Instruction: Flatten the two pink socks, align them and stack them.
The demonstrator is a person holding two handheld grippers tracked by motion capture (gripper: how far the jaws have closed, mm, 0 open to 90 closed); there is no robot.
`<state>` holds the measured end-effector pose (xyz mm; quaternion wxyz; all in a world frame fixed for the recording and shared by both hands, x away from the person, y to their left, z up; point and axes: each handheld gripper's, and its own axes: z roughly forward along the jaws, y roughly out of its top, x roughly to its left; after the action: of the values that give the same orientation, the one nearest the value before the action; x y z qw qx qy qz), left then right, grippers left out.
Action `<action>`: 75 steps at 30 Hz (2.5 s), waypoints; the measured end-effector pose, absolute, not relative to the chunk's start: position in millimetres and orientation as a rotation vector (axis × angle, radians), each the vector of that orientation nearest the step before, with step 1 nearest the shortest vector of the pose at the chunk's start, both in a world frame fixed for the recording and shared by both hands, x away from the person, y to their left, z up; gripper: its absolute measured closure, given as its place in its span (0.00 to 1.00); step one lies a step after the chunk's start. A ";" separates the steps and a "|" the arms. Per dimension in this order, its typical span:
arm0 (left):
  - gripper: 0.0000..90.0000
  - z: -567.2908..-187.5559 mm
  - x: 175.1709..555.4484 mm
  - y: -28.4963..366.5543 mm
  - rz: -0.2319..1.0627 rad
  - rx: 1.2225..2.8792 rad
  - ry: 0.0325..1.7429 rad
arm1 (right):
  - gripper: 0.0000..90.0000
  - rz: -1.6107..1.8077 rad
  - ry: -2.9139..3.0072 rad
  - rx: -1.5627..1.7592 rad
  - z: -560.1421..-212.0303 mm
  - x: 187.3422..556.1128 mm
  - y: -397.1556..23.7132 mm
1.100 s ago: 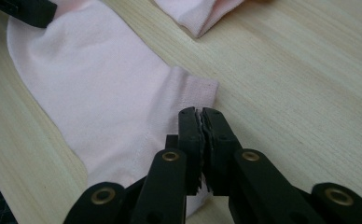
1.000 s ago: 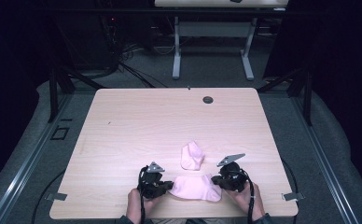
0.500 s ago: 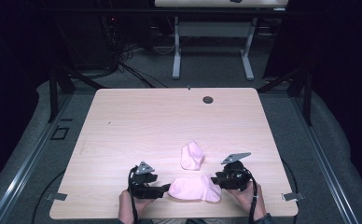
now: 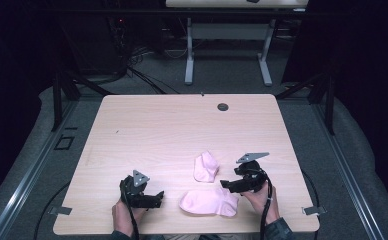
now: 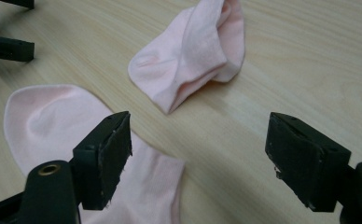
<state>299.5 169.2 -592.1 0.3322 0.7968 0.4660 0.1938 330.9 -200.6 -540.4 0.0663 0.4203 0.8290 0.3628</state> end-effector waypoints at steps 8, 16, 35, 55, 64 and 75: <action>0.00 -592.3 303.6 170.8 0.510 2.085 1.210 | 0.38 1.098 2.500 1.267 -540.9 356.3 -191.3; 0.00 -592.3 303.7 170.8 0.511 2.085 1.211 | 0.51 1.092 2.519 1.291 -546.3 380.2 -178.0; 0.00 -592.2 303.7 170.8 0.510 2.085 1.212 | 0.96 1.069 2.574 1.175 -528.9 376.3 -165.8; 0.01 -591.1 308.3 166.0 0.493 2.084 1.168 | 0.96 1.144 2.549 1.105 -501.5 367.4 -164.2; 0.04 -577.9 311.6 153.1 0.446 2.042 1.056 | 0.96 1.216 2.535 1.057 -484.9 364.3 -158.1; 0.12 -566.4 322.1 131.6 0.421 2.016 0.905 | 0.96 1.306 2.530 0.979 -463.5 363.1 -145.9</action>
<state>322.1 131.6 -566.4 0.4316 0.8084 0.3628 0.1689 363.1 -145.9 -463.5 0.0655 0.3245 0.8385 0.4329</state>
